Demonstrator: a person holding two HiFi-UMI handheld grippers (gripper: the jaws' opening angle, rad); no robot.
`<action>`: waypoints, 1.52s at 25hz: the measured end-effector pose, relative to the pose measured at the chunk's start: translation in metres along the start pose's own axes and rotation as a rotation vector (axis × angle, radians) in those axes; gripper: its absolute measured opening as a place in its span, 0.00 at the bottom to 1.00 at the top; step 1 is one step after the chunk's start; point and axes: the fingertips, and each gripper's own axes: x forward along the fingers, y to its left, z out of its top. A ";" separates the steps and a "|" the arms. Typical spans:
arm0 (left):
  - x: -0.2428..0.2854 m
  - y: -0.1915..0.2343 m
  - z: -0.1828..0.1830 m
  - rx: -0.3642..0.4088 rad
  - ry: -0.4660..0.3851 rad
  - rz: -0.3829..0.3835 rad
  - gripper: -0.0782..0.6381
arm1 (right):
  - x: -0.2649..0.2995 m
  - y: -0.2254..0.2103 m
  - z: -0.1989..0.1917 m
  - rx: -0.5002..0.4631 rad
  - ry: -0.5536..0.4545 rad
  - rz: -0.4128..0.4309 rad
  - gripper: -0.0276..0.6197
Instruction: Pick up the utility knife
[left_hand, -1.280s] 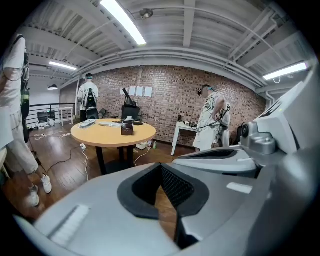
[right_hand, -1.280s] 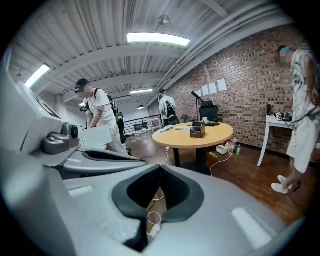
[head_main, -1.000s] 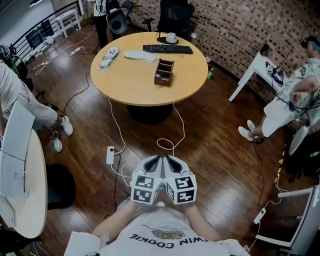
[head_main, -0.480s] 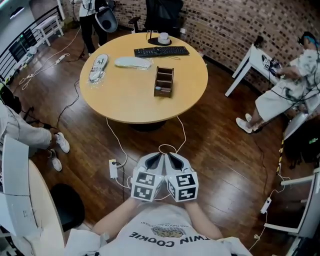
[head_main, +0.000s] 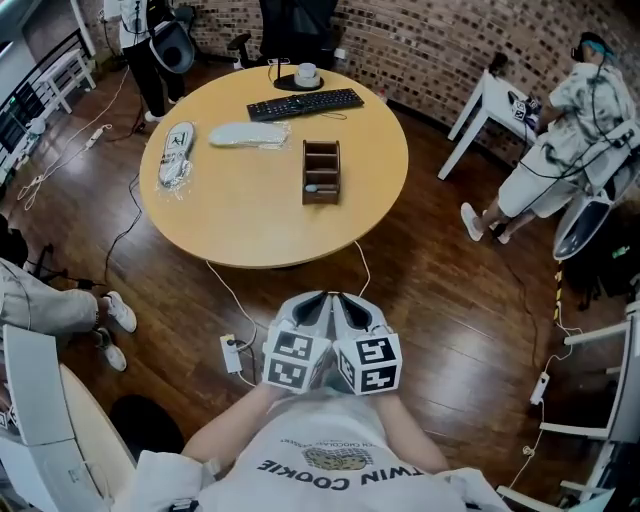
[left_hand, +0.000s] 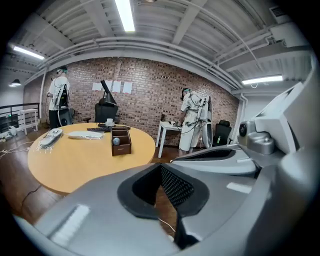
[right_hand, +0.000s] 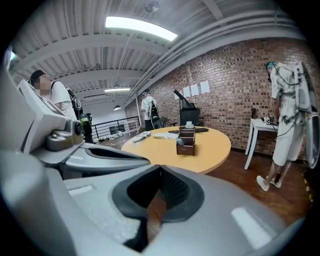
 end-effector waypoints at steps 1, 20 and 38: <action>0.005 0.003 0.001 0.005 0.002 -0.004 0.11 | 0.005 -0.003 0.002 0.001 -0.004 -0.002 0.05; 0.149 0.097 0.067 0.199 0.023 0.137 0.14 | 0.143 -0.093 0.066 -0.066 -0.008 0.186 0.05; 0.231 0.171 0.064 0.758 0.226 0.191 0.22 | 0.195 -0.152 0.072 -0.061 0.039 0.251 0.05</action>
